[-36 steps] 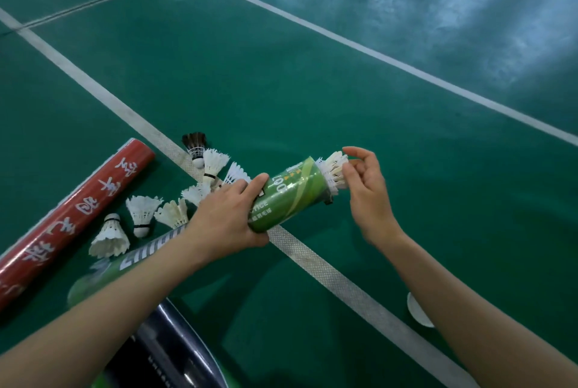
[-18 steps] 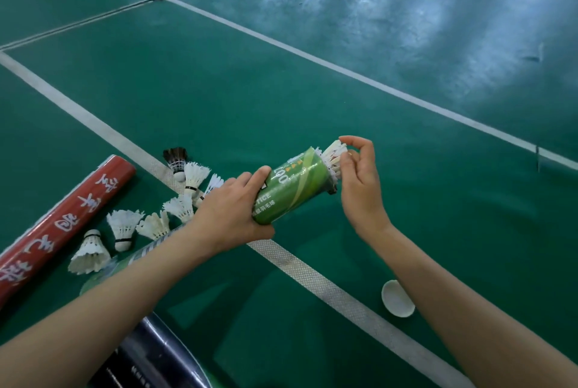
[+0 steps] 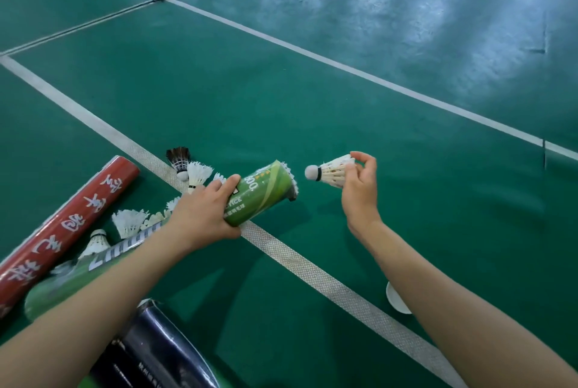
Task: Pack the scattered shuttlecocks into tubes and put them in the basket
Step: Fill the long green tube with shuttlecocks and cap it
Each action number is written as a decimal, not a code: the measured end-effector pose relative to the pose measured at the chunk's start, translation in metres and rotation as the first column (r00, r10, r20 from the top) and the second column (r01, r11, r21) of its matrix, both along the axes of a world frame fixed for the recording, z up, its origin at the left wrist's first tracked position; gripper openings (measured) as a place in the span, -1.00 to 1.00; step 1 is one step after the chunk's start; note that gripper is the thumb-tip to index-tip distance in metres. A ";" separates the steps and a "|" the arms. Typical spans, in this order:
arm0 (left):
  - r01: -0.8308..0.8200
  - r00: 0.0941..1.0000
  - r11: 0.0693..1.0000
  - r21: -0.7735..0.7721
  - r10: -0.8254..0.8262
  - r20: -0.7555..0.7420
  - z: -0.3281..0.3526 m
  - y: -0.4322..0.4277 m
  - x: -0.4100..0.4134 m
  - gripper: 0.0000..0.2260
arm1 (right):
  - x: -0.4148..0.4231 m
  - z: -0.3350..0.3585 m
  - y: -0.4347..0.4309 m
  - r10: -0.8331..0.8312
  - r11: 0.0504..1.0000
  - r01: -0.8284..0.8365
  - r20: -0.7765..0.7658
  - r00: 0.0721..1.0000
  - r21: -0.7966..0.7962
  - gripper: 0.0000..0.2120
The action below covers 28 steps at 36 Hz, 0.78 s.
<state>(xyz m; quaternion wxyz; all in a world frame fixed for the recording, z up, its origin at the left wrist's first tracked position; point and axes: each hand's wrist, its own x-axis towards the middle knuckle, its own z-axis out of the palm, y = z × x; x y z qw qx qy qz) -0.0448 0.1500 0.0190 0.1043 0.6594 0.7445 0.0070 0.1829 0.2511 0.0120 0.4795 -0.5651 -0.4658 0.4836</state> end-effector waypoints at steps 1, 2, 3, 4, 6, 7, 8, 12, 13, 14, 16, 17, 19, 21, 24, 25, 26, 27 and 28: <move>-0.007 1.000 1.000 -0.022 0.006 -0.018 -0.003 -0.003 -0.004 -0.15 | 0.001 -0.008 0.001 0.044 0.998 -0.042 0.038 0.998 -0.044 -0.84; -0.009 0.999 0.999 -0.041 0.007 -0.032 -0.007 -0.005 -0.008 -0.14 | 0.000 -0.018 0.000 0.110 0.988 -0.101 0.075 0.991 -0.114 -0.84; -0.007 0.999 0.998 -0.055 0.004 -0.049 -0.010 -0.007 -0.010 -0.14 | -0.002 -0.028 -0.005 0.190 0.965 -0.166 0.107 0.976 -0.201 -0.83; -0.004 0.998 0.997 -0.071 -0.001 -0.069 -0.014 -0.009 -0.012 -0.14 | -0.006 -0.039 -0.012 0.272 0.929 -0.226 0.126 0.954 -0.294 -0.81; -0.009 0.993 0.994 -0.106 -0.003 -0.114 -0.020 -0.012 -0.015 -0.12 | -0.013 -0.059 -0.025 0.352 0.865 -0.279 0.109 0.929 -0.418 -0.78; -0.021 0.991 0.992 -0.124 0.005 -0.132 -0.022 -0.014 -0.017 -0.11 | -0.015 -0.066 -0.030 0.340 0.857 -0.269 0.091 0.936 -0.438 -0.77; -0.037 0.990 0.990 -0.138 0.017 -0.142 -0.025 -0.015 -0.019 -0.10 | -0.015 -0.071 -0.033 0.313 0.862 -0.246 0.083 0.946 -0.444 -0.77; -0.073 0.988 0.984 -0.165 0.049 -0.144 -0.031 -0.017 -0.026 -0.10 | -0.012 -0.084 -0.031 0.497 0.824 -0.351 0.272 0.824 -0.444 -0.75; -0.068 0.989 0.983 -0.171 0.043 -0.144 -0.032 -0.018 -0.026 -0.10 | -0.013 -0.086 -0.033 0.563 0.788 -0.404 0.279 0.778 -0.464 -0.75; -0.061 0.988 0.983 -0.175 0.035 -0.149 -0.033 -0.018 -0.027 -0.10 | -0.016 -0.087 -0.036 0.610 0.757 -0.445 0.275 0.743 -0.478 -0.74; -0.045 0.987 0.982 -0.182 0.015 -0.162 -0.036 -0.019 -0.024 -0.11 | -0.020 -0.086 -0.040 0.644 0.728 -0.478 0.250 0.723 -0.492 -0.73; -0.036 0.986 0.982 -0.186 0.004 -0.166 -0.038 -0.019 -0.022 -0.11 | -0.022 -0.085 -0.041 0.644 0.725 -0.488 0.228 0.730 -0.487 -0.72; -0.020 0.984 0.979 -0.202 -0.017 -0.179 -0.041 -0.019 -0.017 -0.11 | -0.023 -0.084 -0.039 0.641 0.749 -0.513 0.262 0.721 -0.420 -0.70; -0.011 0.984 0.978 -0.210 -0.027 -0.176 -0.042 -0.019 -0.011 -0.11 | -0.022 -0.083 -0.035 0.579 0.816 -0.504 0.394 0.714 -0.284 -0.70; 0.004 0.987 0.979 -0.202 -0.037 -0.159 -0.043 -0.022 -0.004 -0.11 | -0.023 -0.073 -0.033 0.485 0.875 -0.455 0.299 0.822 -0.167 -0.70; 0.009 0.987 0.981 -0.196 -0.040 -0.158 -0.043 -0.023 -0.002 -0.11 | -0.024 -0.069 -0.033 0.490 0.869 -0.457 0.209 0.846 -0.190 -0.69; 0.013 0.986 0.981 -0.191 -0.044 -0.159 -0.044 -0.024 -0.001 -0.11 | -0.025 -0.066 -0.035 0.505 0.855 -0.471 0.140 0.852 -0.215 -0.70; 0.017 0.986 0.983 -0.183 -0.048 -0.162 -0.044 -0.024 0.000 -0.11 | -0.025 -0.064 -0.036 0.526 0.840 -0.494 0.114 0.843 -0.225 -0.73; 0.021 0.985 0.985 -0.174 -0.050 -0.162 -0.045 -0.024 0.001 -0.12 | -0.025 -0.063 -0.038 0.543 0.830 -0.513 0.107 0.833 -0.219 -0.77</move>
